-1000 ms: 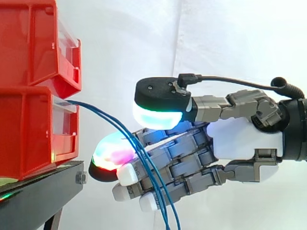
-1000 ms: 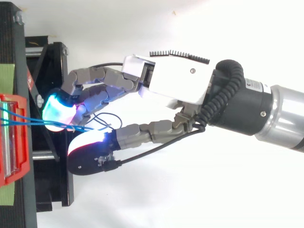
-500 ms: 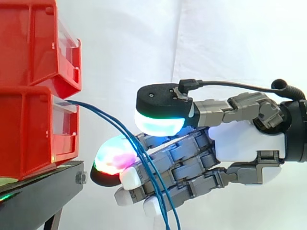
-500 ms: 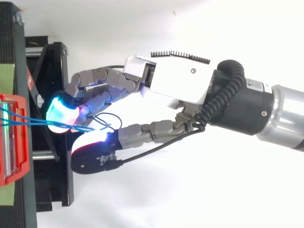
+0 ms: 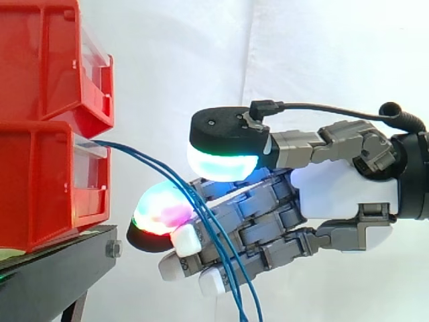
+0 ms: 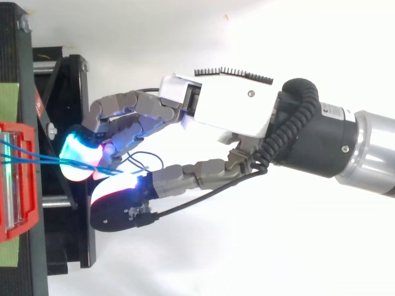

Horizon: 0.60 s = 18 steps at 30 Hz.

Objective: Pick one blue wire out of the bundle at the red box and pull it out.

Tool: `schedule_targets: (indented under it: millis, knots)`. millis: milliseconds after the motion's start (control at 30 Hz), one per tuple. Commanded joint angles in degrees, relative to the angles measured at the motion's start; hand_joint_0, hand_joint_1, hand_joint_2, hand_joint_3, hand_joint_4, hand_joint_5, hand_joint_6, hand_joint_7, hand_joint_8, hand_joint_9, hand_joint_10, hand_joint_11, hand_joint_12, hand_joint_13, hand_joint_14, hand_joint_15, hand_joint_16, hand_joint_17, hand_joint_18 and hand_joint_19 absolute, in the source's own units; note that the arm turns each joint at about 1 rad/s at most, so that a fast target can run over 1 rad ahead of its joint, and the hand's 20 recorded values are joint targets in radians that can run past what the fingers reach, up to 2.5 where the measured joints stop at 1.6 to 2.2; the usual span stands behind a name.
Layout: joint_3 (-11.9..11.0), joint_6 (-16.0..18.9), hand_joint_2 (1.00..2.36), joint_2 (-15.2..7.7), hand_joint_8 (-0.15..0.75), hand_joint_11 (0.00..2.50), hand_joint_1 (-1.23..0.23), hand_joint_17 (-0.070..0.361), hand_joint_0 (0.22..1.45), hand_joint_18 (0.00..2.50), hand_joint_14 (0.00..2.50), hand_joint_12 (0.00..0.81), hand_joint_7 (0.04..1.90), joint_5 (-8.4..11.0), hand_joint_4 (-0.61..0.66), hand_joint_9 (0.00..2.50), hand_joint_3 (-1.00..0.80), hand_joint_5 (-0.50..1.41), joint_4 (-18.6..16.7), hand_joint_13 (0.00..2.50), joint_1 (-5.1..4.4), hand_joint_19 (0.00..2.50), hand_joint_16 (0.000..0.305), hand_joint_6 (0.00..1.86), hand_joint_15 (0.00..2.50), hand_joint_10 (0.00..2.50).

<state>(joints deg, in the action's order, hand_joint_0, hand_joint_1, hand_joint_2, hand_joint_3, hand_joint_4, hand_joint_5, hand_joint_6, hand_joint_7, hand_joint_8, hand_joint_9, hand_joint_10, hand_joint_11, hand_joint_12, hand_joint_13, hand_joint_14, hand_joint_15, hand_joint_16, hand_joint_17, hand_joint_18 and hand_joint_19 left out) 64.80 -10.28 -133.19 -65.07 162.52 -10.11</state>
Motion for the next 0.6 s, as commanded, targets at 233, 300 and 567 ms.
schedule_targets:
  millis: [233, 300, 567]
  knots:
    - [-0.1, -0.1, 1.02, 0.0, 0.364, 0.58, -0.8, 0.127, 0.59, 0.6, 0.01, 0.442, 0.94, -0.41, 0.25, 0.76, -0.24, -0.18, 0.2, 0.56, 0.0, 0.33, 0.056, 0.87, 0.17, 0.01]
    - [-0.2, -0.1, 1.02, 0.0, 0.366, 0.58, -0.8, 0.127, 0.58, 0.6, 0.0, 0.443, 0.98, -0.41, 0.24, 0.76, -0.18, -0.18, 0.2, 0.57, 0.0, 0.33, 0.056, 0.88, 0.17, 0.01]
    - [-0.8, -0.1, 1.01, 0.1, 0.414, 0.57, -0.71, 0.149, 0.57, 0.68, 0.01, 0.494, 1.02, -0.67, 0.28, 0.83, -0.09, -0.16, 1.7, 0.63, 0.0, 0.35, 0.066, 0.9, 0.19, 0.01]
